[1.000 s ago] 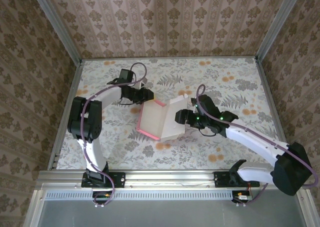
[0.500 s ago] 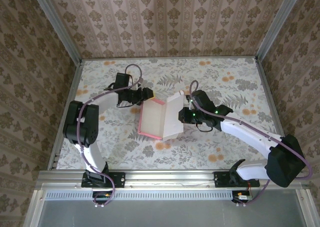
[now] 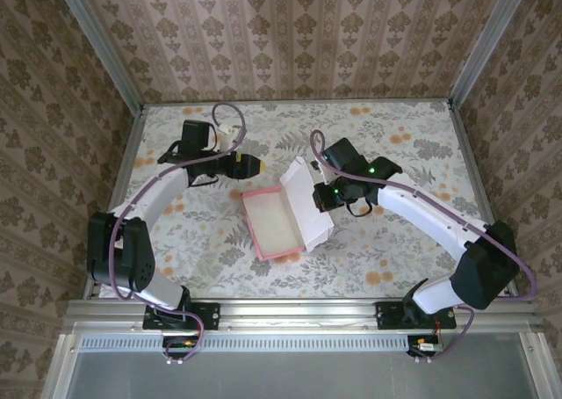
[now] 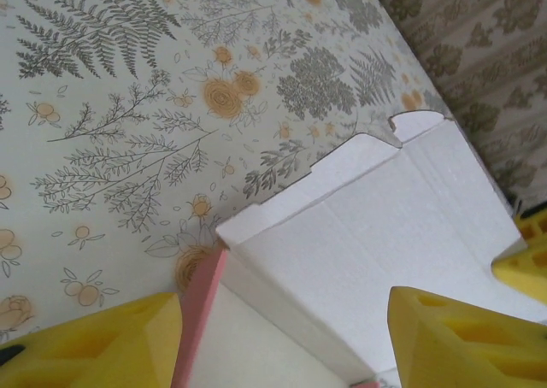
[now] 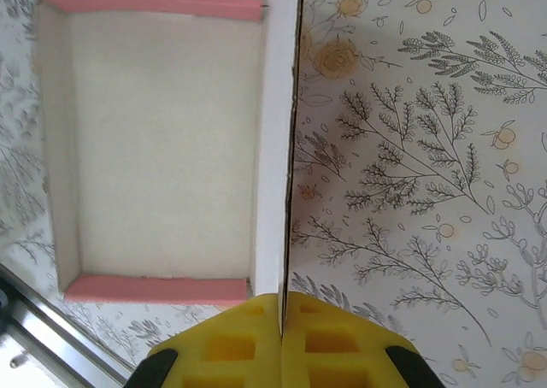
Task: Fold the paper box
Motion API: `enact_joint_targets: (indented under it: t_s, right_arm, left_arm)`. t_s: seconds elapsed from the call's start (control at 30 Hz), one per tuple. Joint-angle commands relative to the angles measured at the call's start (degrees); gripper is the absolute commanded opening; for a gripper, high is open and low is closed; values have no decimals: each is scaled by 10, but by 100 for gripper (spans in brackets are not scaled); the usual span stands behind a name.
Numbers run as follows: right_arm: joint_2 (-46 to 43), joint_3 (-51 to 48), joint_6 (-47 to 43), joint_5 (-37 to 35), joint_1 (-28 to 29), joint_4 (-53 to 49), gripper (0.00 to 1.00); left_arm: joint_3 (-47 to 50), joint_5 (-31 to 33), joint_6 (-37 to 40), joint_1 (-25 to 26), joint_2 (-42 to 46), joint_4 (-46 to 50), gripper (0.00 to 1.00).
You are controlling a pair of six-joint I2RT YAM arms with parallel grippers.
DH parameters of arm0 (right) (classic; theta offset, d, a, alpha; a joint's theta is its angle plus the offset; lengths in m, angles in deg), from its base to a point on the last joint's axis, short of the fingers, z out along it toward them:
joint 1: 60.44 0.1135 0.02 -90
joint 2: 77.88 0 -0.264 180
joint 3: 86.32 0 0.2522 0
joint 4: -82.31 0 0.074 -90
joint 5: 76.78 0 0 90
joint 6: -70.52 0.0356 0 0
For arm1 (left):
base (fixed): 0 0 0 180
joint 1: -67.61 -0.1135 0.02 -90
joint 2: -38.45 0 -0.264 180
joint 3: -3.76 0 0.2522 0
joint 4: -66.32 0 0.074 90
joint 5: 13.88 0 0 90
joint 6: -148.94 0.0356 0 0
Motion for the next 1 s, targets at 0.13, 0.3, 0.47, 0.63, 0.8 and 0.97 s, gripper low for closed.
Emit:
enact_joint_targets:
  t_s: [0.13,0.3,0.47,0.63,0.8,0.97]
  right_arm:
    - [38,50,-131,23,3,-116,2]
    - [57,59,-156,24,4,-131,1]
    - [63,62,-160,23,5,-131,1]
    - [72,64,-159,0,11,-131,0]
    - [76,65,-158,-20,19,-126,0]
    - [72,66,-156,-42,25,-123,0]
  left_arm:
    - [-26,-8,167,41,-42,52,64]
    - [-73,-15,245,72,-91,107,64]
    - [-115,-13,297,89,-133,171,61]
    - [-152,-27,333,95,-169,239,58]
    - [-174,-31,354,112,-190,276,51]
    - [-204,-25,366,122,-215,318,47]
